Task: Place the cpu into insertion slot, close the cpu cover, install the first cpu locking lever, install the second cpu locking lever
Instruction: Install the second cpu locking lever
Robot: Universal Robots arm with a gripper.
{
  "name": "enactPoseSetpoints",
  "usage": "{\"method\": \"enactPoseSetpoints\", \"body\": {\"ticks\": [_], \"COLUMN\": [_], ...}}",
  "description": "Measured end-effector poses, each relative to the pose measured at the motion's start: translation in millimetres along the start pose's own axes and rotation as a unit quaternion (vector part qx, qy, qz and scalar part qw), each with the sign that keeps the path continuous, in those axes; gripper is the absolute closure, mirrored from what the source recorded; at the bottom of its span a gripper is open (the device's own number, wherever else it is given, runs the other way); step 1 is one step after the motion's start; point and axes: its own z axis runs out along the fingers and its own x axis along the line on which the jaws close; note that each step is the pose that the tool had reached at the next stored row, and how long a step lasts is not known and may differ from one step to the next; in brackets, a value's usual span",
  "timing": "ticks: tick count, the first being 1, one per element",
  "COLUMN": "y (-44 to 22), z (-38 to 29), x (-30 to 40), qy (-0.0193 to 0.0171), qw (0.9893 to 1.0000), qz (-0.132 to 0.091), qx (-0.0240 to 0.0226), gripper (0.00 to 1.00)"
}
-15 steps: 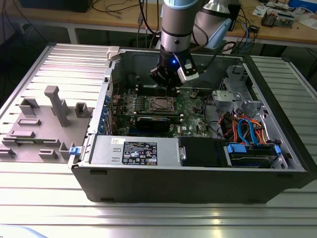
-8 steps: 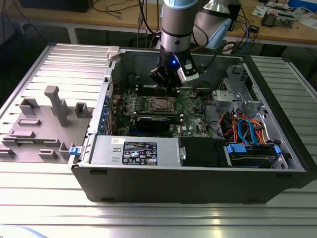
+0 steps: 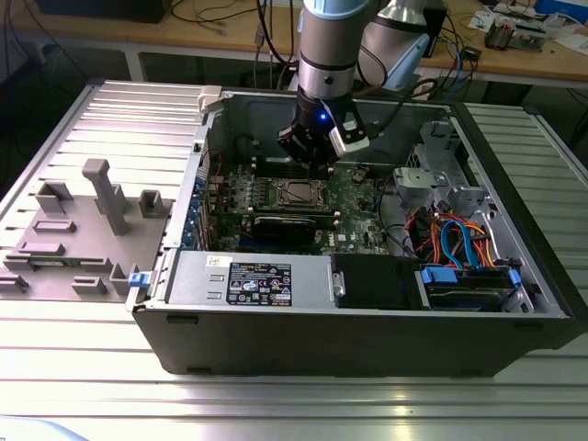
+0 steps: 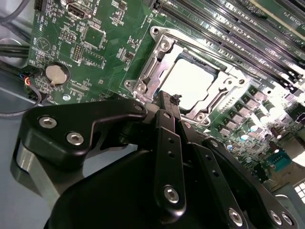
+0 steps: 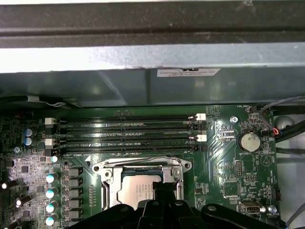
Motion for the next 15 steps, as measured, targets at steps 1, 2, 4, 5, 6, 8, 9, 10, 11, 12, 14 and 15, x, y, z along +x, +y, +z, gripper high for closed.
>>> {"method": "enactPoseSetpoints", "body": {"ticks": [1, 2, 4, 5, 6, 8, 9, 10, 11, 12, 14, 15], "y": [-0.2, -0.2, -0.3, -0.2, -0.2, -0.2, -0.2, -0.2, -0.2, -0.2, -0.2, -0.2], "z": [0.0, -0.1, -0.6, -0.9, -1.2, -1.4, -1.6, -1.7, -1.7, -1.8, -2.1, -2.3], "x": [0.0, 0.0, 0.0, 0.0, -0.1, -0.1, -0.1, -0.1, -0.1, -0.1, -0.1, -0.1], "qy": [0.0, 0.0001, 0.0001, 0.0, 0.0, 0.0001, 0.0001, 0.0, 0.0, 0.0, 0.0001, 0.0001], "qw": [1.0, 1.0, 1.0, 1.0, 1.0, 1.0, 1.0, 1.0, 1.0, 1.0, 1.0, 1.0], "qz": [0.0, 0.0, 0.0, 0.0, 0.0, 0.0, 0.0, 0.0, 0.0, 0.0, 0.0, 0.0], "qx": [0.0, 0.0001, 0.0002, 0.0001, 0.0, 0.0001, 0.0001, 0.0001, 0.0001, 0.0001, 0.0001, 0.0001], "gripper": [0.89, 0.89, 0.89, 0.89, 0.89, 0.89, 0.89, 0.89, 0.89, 0.89, 0.89, 0.89]}}
